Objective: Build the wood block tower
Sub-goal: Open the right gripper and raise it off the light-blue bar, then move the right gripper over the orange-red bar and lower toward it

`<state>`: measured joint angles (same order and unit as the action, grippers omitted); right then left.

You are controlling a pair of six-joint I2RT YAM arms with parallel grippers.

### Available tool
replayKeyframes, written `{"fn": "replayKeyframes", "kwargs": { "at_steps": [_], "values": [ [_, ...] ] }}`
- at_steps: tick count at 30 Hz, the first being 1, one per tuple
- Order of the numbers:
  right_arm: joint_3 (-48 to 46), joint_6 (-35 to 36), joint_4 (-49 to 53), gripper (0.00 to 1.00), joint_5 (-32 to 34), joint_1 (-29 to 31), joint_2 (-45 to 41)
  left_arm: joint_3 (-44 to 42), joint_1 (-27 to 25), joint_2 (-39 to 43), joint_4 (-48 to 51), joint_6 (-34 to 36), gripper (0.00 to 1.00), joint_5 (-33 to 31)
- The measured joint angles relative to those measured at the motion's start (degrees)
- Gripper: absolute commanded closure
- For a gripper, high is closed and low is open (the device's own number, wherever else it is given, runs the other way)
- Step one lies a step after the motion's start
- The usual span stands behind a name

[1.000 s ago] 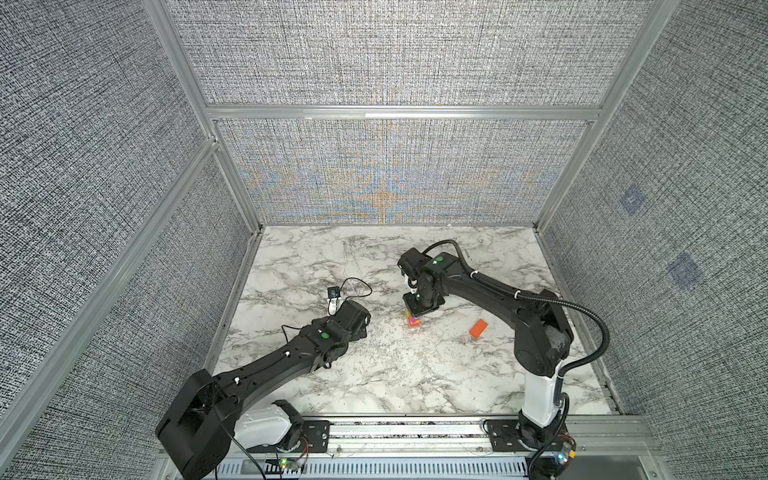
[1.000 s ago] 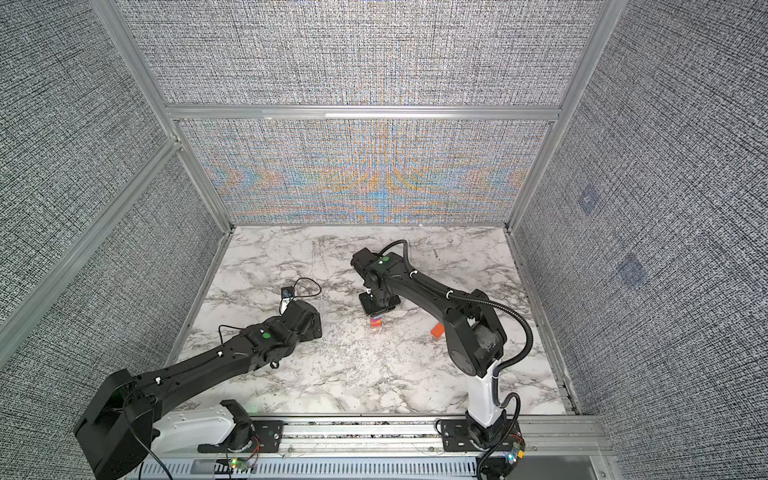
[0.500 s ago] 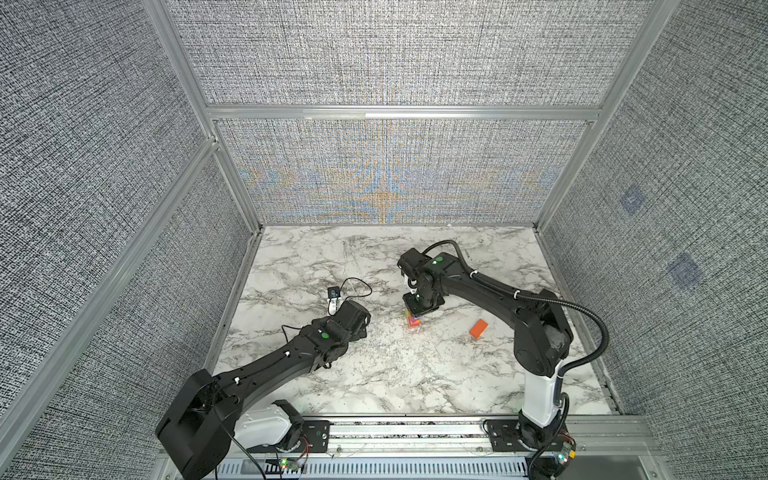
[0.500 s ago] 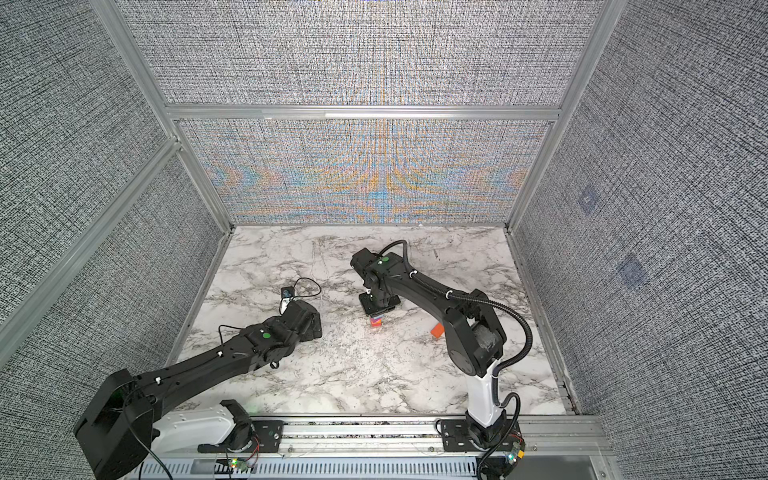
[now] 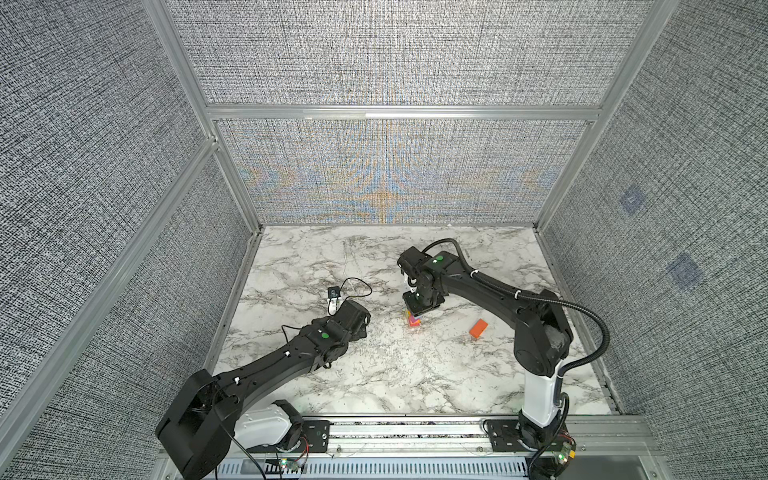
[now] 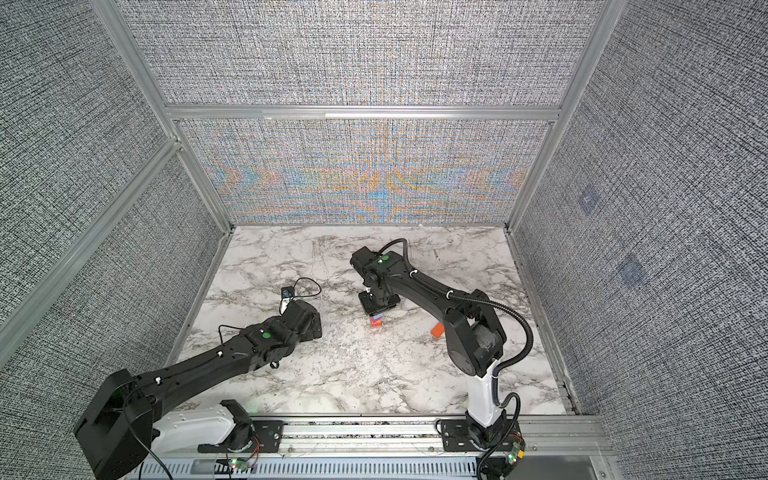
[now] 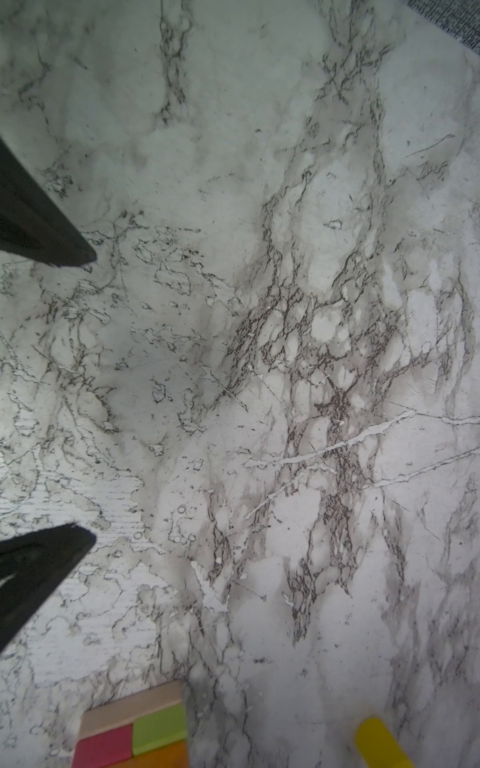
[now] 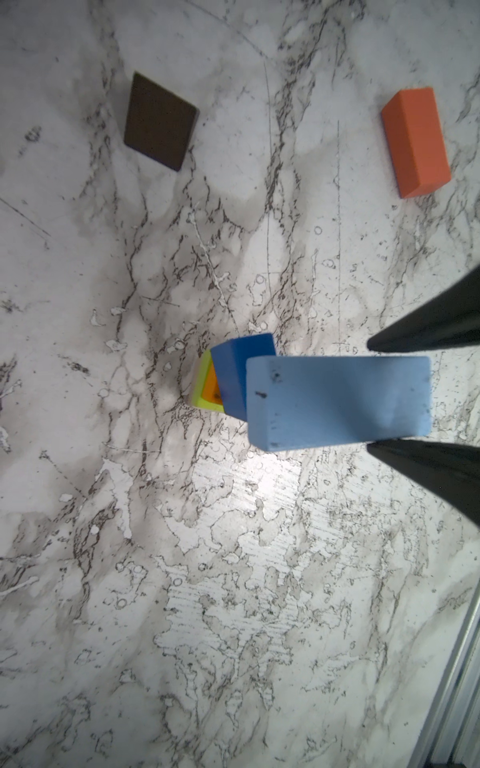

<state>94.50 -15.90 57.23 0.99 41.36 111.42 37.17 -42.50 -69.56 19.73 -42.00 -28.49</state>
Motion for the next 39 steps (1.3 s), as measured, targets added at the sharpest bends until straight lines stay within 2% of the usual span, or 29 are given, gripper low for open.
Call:
{"fn": "replayKeyframes", "kwargs": {
  "at_steps": [8,20,30,39],
  "values": [
    [0.4,0.0,0.3,0.6,0.2,0.0,-0.5,0.1,0.0,1.1,0.0,0.2,0.01,0.0],
    [-4.0,0.2,-0.1,0.6,2.3,-0.8,-9.1,2.1,0.0,4.4,2.4,1.0,0.01,1.5],
    [-15.8,-0.2,-3.0,0.59,3.1,-5.6,-18.8,3.4,0.0,3.8,3.9,1.0,0.01,5.0],
    [-32.2,-2.7,-7.0,0.51,2.6,-15.8,-29.7,6.9,0.0,-0.1,5.0,1.3,0.01,9.0]
  ]
}}
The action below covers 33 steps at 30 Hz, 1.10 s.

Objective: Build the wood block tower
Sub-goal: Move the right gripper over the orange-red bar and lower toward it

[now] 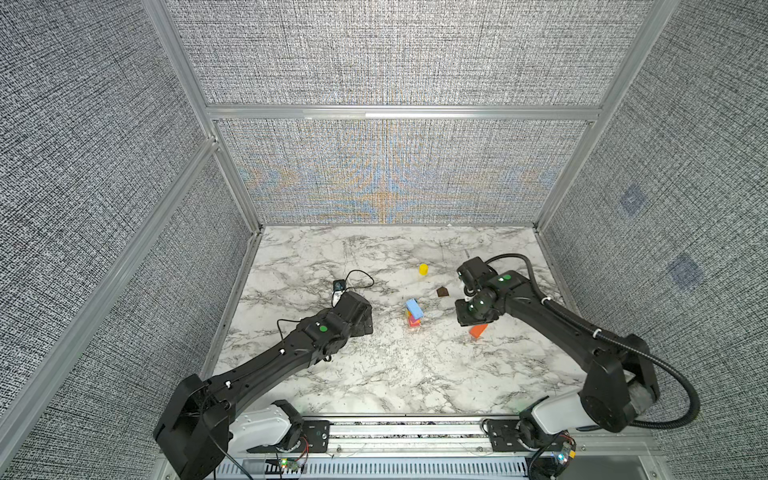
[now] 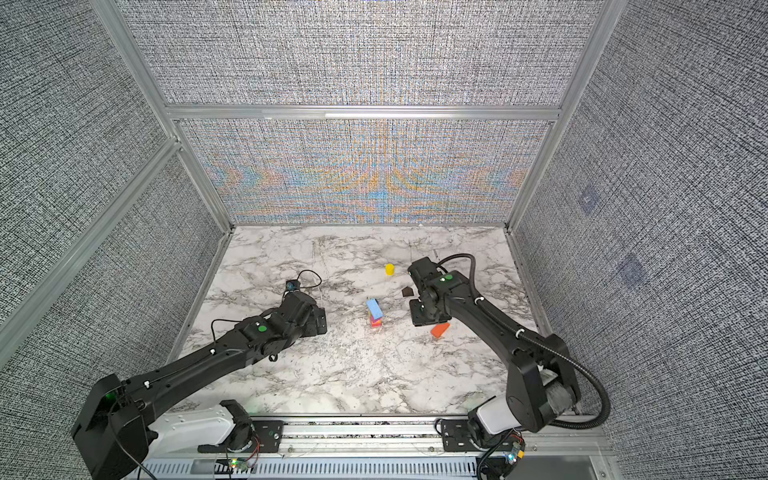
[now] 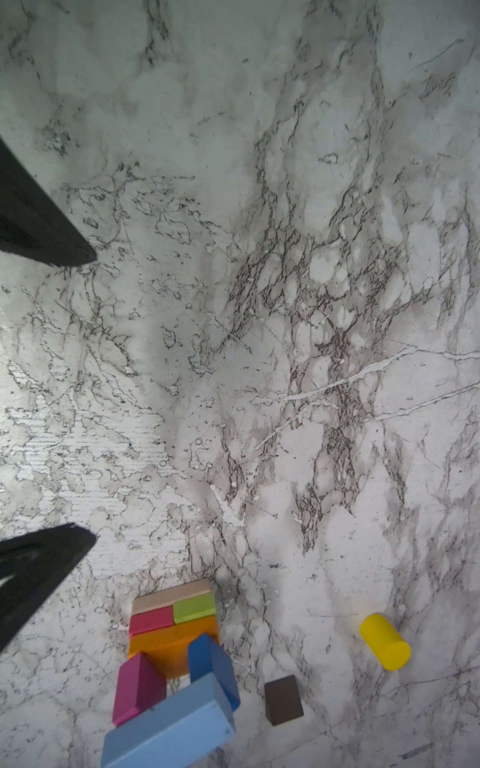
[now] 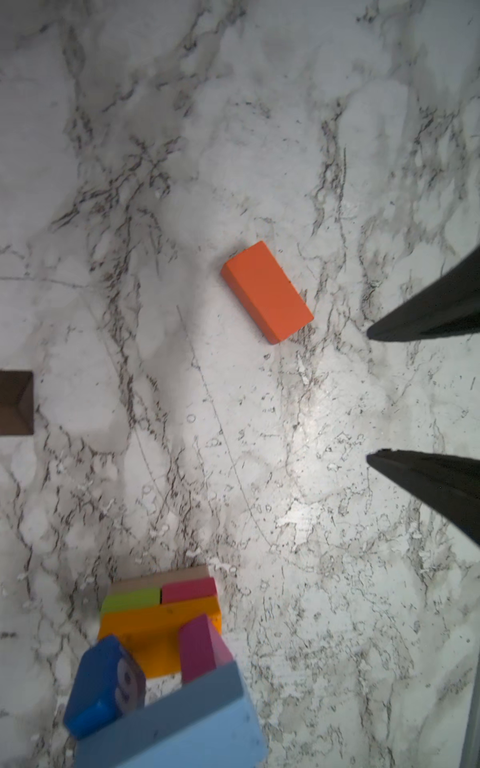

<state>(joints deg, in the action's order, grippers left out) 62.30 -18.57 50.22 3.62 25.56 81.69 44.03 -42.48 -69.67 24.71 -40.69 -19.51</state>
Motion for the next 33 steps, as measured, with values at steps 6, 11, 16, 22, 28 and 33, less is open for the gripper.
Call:
{"fn": "replayKeyframes", "kwargs": {
  "at_steps": [6,11,16,22,28,33],
  "values": [
    [-9.1,-1.3,-2.2,0.48,-0.1,-7.8,-8.2,0.5,-0.2,-1.7,-0.6,1.3,0.01,2.1],
    [-13.6,-3.5,-4.3,0.44,-0.2,-11.4,-11.8,0.7,-1.2,-2.1,-0.6,1.7,0.01,1.9],
    [-15.9,-5.3,-7.0,0.41,-0.8,-14.0,-11.4,0.9,-1.3,-4.3,-0.5,1.7,0.01,1.6],
    [-15.3,-6.1,-9.8,0.41,-1.7,-15.0,-7.7,1.1,-1.3,-7.1,-0.8,1.7,0.01,1.6],
    [-14.4,-6.4,-11.9,0.4,-2.0,-15.4,-4.2,2.8,-1.3,-11.0,-2.2,1.7,0.01,1.6],
    [-13.6,-7.0,-13.6,0.4,-2.2,-15.4,-1.0,3.4,-1.3,-13.2,-2.7,1.7,0.01,1.4]
  ]
}}
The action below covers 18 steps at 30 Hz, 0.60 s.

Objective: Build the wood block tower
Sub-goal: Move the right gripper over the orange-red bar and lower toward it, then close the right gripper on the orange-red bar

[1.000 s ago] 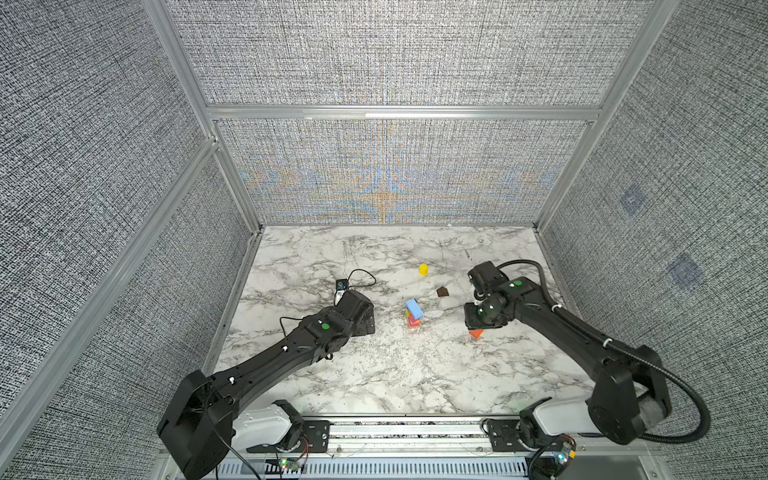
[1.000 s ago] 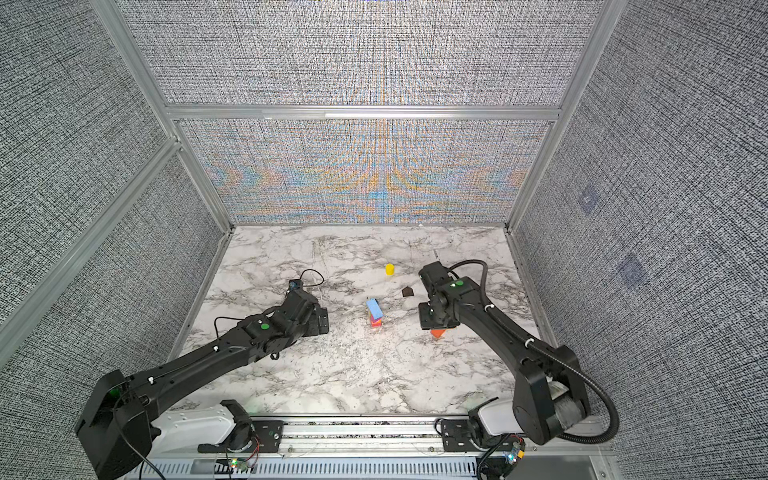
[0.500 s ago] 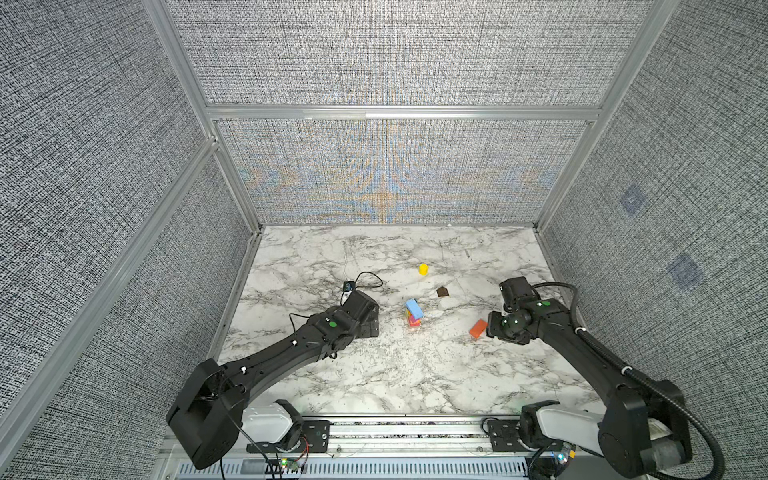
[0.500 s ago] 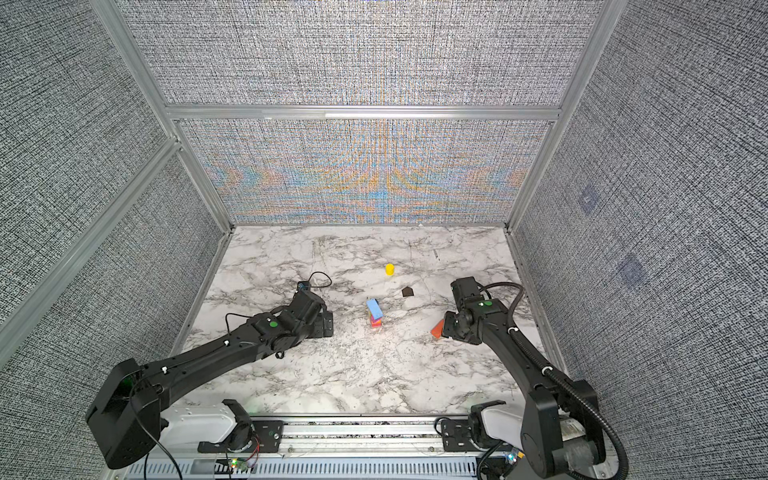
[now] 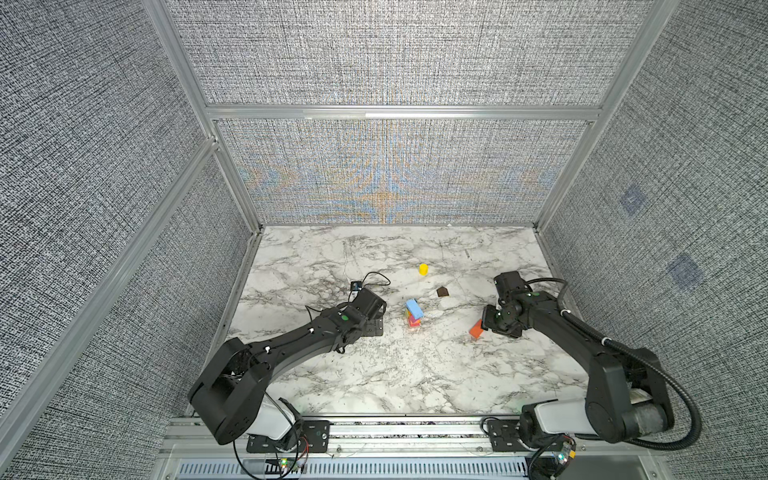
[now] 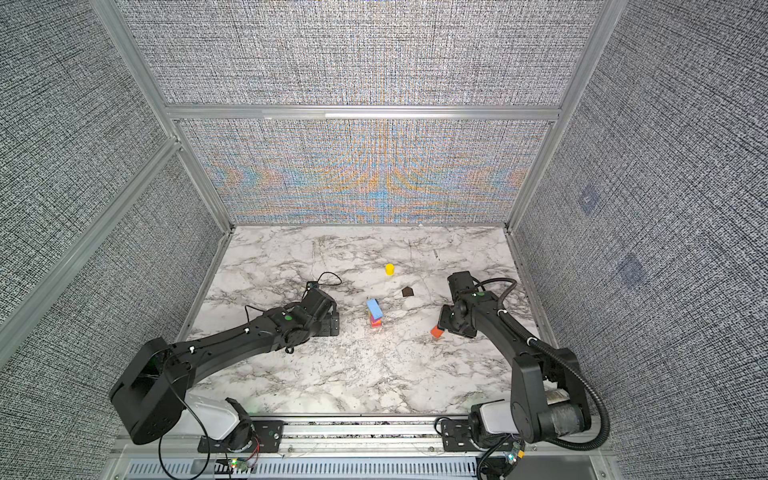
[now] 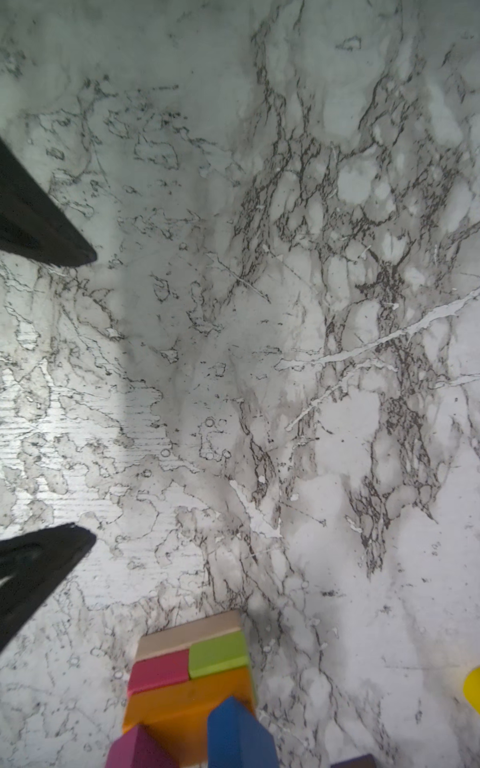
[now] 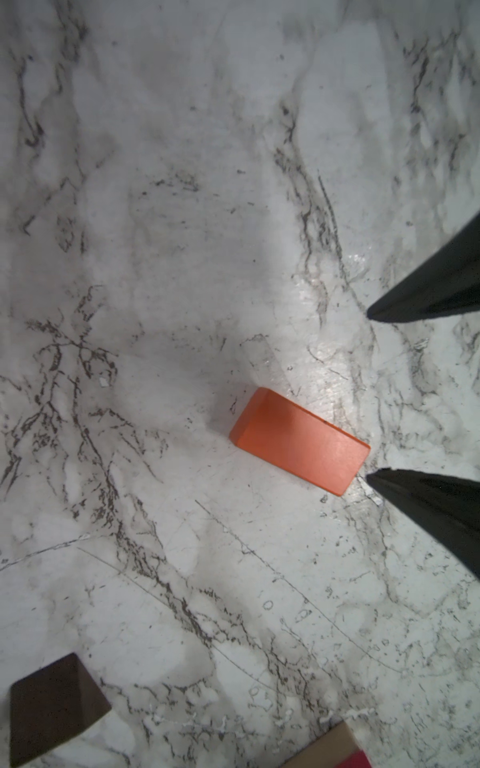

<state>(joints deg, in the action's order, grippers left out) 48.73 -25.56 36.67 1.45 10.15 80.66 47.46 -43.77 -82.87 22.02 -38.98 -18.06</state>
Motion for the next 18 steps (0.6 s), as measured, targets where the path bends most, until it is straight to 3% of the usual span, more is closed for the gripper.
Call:
{"fn": "replayKeyframes", "kwargs": {
  "at_steps": [18],
  "values": [
    [1.9,-0.7,-5.0,0.41,-2.7,0.4,9.8,2.6,0.0,-7.0,-2.4,1.0,0.01,-2.3]
  ]
}}
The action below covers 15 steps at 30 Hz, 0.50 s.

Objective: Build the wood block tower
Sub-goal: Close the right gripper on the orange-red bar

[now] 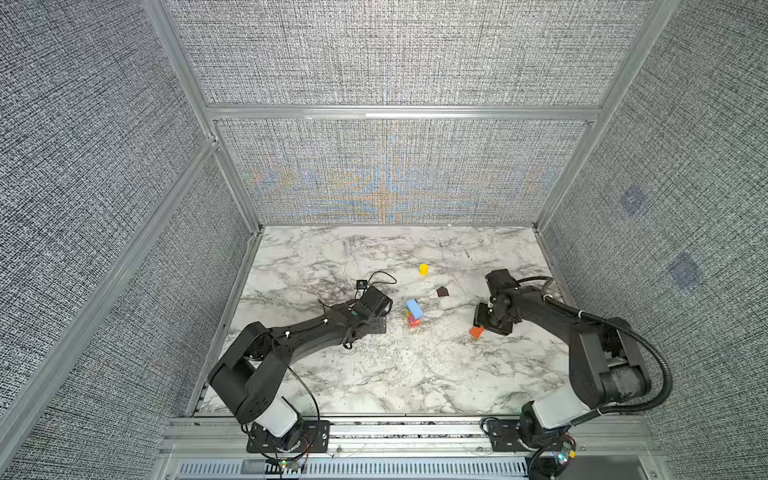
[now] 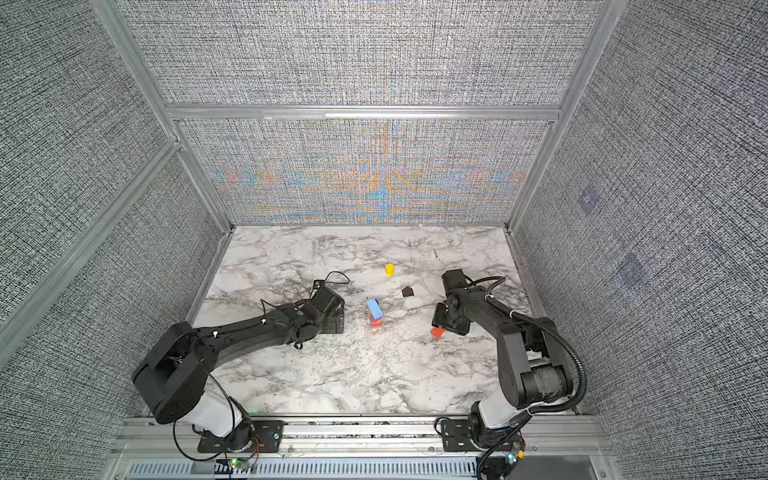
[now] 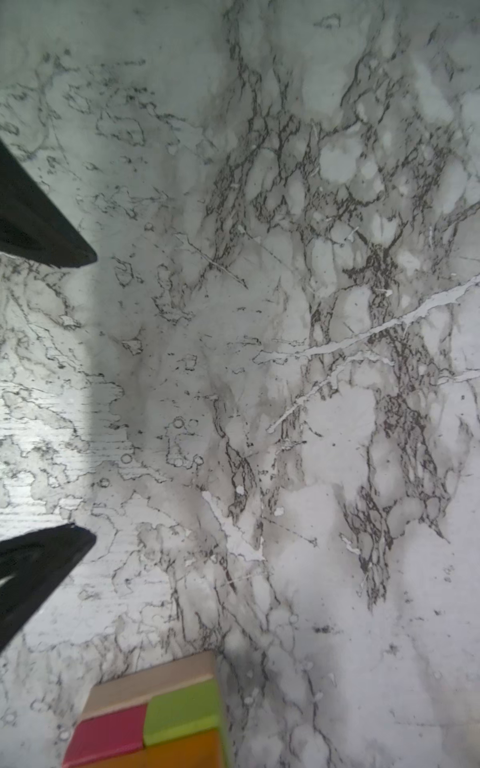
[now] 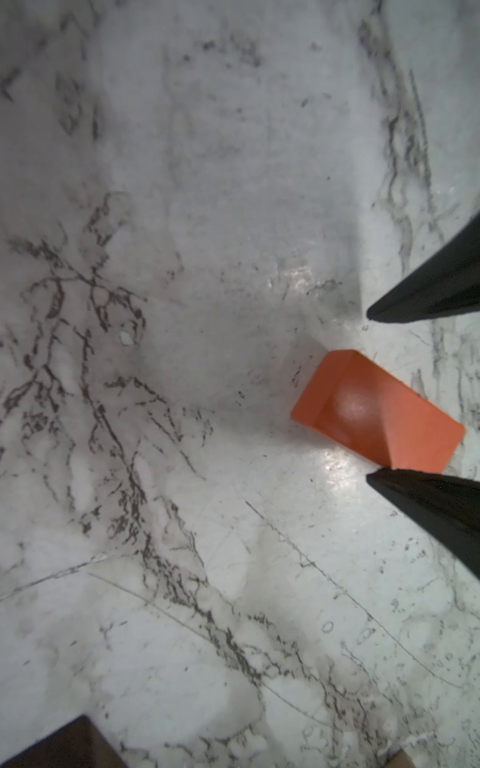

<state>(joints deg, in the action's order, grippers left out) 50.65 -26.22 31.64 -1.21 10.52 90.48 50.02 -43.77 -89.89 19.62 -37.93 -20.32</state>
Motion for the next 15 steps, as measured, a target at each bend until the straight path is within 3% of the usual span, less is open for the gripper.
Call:
{"fn": "replayKeyframes", "kwargs": {
  "at_steps": [15],
  "values": [
    [1.2,-0.5,-1.4,0.52,-0.6,2.3,2.8,-0.1,0.0,-0.6,-0.2,0.0,0.01,-0.3]
  ]
}}
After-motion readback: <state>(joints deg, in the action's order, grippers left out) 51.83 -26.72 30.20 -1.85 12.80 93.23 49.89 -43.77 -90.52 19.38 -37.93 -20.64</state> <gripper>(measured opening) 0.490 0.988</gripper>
